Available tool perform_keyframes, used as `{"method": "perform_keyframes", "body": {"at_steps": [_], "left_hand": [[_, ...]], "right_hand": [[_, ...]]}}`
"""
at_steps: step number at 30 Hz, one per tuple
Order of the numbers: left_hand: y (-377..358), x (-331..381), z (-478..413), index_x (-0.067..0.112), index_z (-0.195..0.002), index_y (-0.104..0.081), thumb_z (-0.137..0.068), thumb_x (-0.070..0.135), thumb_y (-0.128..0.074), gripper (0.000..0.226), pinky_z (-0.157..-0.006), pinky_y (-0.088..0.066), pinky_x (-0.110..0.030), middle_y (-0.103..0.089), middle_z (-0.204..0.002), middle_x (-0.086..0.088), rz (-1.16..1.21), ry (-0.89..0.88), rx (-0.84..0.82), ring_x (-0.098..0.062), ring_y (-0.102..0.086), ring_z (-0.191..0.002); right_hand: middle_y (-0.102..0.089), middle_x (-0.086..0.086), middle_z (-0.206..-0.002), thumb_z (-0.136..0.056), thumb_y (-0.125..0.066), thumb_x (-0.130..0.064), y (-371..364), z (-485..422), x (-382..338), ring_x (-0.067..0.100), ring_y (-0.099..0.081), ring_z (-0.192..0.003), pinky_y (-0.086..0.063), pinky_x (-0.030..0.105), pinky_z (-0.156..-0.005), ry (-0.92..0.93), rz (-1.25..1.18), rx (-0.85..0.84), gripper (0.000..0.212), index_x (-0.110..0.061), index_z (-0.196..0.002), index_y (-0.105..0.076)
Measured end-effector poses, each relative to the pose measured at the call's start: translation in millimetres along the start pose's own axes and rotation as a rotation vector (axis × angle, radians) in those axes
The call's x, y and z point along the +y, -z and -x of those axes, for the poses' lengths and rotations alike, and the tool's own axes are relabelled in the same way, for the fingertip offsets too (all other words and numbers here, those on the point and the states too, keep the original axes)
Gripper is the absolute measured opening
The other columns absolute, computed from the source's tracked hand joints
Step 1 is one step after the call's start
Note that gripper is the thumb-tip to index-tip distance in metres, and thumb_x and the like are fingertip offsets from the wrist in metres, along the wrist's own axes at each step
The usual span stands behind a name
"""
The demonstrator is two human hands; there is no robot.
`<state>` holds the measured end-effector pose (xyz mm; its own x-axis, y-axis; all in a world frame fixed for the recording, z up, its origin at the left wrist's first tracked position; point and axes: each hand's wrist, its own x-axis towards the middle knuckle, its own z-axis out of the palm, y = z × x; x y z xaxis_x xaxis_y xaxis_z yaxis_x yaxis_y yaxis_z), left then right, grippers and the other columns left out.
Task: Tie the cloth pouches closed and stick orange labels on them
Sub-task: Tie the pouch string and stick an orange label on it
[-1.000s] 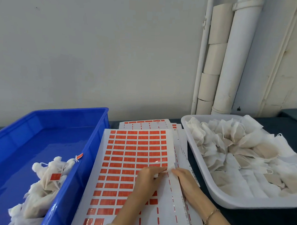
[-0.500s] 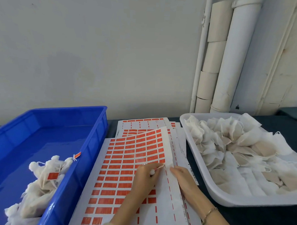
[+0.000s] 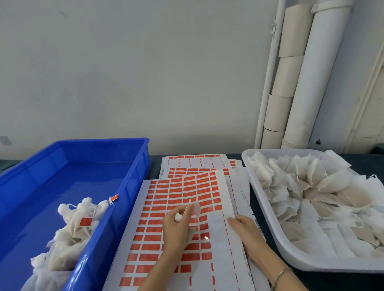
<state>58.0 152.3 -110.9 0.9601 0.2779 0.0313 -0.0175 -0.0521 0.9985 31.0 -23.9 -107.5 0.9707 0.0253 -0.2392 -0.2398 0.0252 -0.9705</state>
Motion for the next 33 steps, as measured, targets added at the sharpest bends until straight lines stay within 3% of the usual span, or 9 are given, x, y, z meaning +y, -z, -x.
{"method": "perform_keyframes", "body": {"at_steps": [2,5,8,11,14,19,22,26,33], "left_hand": [[13,5,3,0.025,-0.082,-0.070,-0.084,0.036,-0.069,0.011,-0.049,-0.045,-0.013,-0.066,-0.066,0.007,0.024,0.057,-0.029,-0.014,-0.058,-0.059],[31,17,13,0.023,-0.082,-0.071,-0.081,0.035,-0.071,0.012,-0.045,-0.043,-0.014,-0.062,-0.058,0.003,0.045,0.096,-0.090,-0.012,-0.051,-0.049],[41,26,25,0.021,-0.083,-0.072,-0.081,0.034,-0.072,0.013,-0.044,-0.042,-0.014,-0.061,-0.056,0.003,-0.011,0.085,-0.163,-0.009,-0.050,-0.045],[45,33,37,0.021,-0.080,-0.073,-0.081,0.032,-0.072,0.011,-0.043,-0.041,-0.015,-0.061,-0.056,0.004,-0.043,0.066,-0.230,-0.008,-0.051,-0.043],[49,38,43,0.024,-0.081,-0.073,-0.078,0.032,-0.074,0.008,-0.044,-0.043,-0.015,-0.064,-0.060,0.004,-0.076,0.053,-0.265,-0.008,-0.055,-0.045],[56,40,45,0.025,-0.082,-0.071,-0.078,0.033,-0.075,0.010,-0.048,-0.048,-0.015,-0.067,-0.064,0.010,-0.175,0.040,-0.262,-0.005,-0.056,-0.048],[57,42,47,0.027,-0.080,-0.071,-0.078,0.034,-0.075,0.008,-0.046,-0.047,-0.017,-0.067,-0.066,0.010,-0.198,0.031,-0.277,-0.007,-0.055,-0.046],[55,45,49,0.032,-0.078,-0.072,-0.077,0.040,-0.074,0.009,-0.049,-0.043,-0.015,-0.068,-0.069,0.014,-0.268,-0.021,-0.303,-0.005,-0.059,-0.053],[57,44,51,0.034,-0.080,-0.068,-0.080,0.032,-0.073,0.006,-0.062,-0.048,-0.018,-0.066,-0.074,0.017,-0.314,-0.050,-0.268,-0.012,-0.062,-0.071]], "right_hand": [[-0.071,-0.003,-0.107,-0.089,-0.066,-0.026,-2,1,-2,0.017,-0.072,-0.087,-0.058,0.034,-0.073,0.020,0.035,0.035,0.032,-0.025,-0.118,-0.054],[-0.050,-0.023,-0.121,-0.089,-0.063,-0.039,-13,4,-2,-0.002,-0.055,-0.105,-0.047,0.019,-0.087,0.239,0.410,0.257,0.048,-0.037,-0.128,-0.036],[-0.046,-0.036,-0.120,-0.085,-0.059,-0.052,-35,14,-5,-0.011,-0.046,-0.111,-0.033,0.005,-0.090,0.478,0.482,0.287,0.036,-0.042,-0.119,-0.051],[-0.068,-0.027,-0.097,-0.078,-0.069,-0.046,-50,22,-12,0.000,-0.064,-0.098,-0.050,0.010,-0.075,0.468,0.275,0.093,0.022,-0.036,-0.098,-0.068],[-0.072,-0.018,-0.089,-0.081,-0.074,-0.028,-51,27,-15,0.005,-0.068,-0.088,-0.056,0.018,-0.076,0.480,0.303,0.053,0.012,-0.032,-0.092,-0.072],[-0.072,-0.021,-0.093,-0.078,-0.071,-0.038,-35,33,-21,0.000,-0.066,-0.093,-0.054,0.014,-0.080,0.442,0.258,0.127,0.016,-0.031,-0.092,-0.072],[-0.070,-0.020,-0.105,-0.079,-0.064,-0.052,-34,38,-28,0.000,-0.062,-0.105,-0.050,0.017,-0.086,0.309,0.171,-0.039,0.025,-0.032,-0.092,-0.073],[-0.070,-0.007,-0.112,-0.088,-0.051,-0.052,-49,45,-31,0.009,-0.062,-0.111,-0.050,0.019,-0.091,0.228,0.075,-0.235,0.042,-0.019,-0.100,-0.074],[-0.071,0.000,-0.111,-0.087,-0.052,-0.044,-53,50,-33,0.015,-0.064,-0.111,-0.050,0.017,-0.087,0.187,-0.136,-0.192,0.036,-0.020,-0.100,-0.076]]}}
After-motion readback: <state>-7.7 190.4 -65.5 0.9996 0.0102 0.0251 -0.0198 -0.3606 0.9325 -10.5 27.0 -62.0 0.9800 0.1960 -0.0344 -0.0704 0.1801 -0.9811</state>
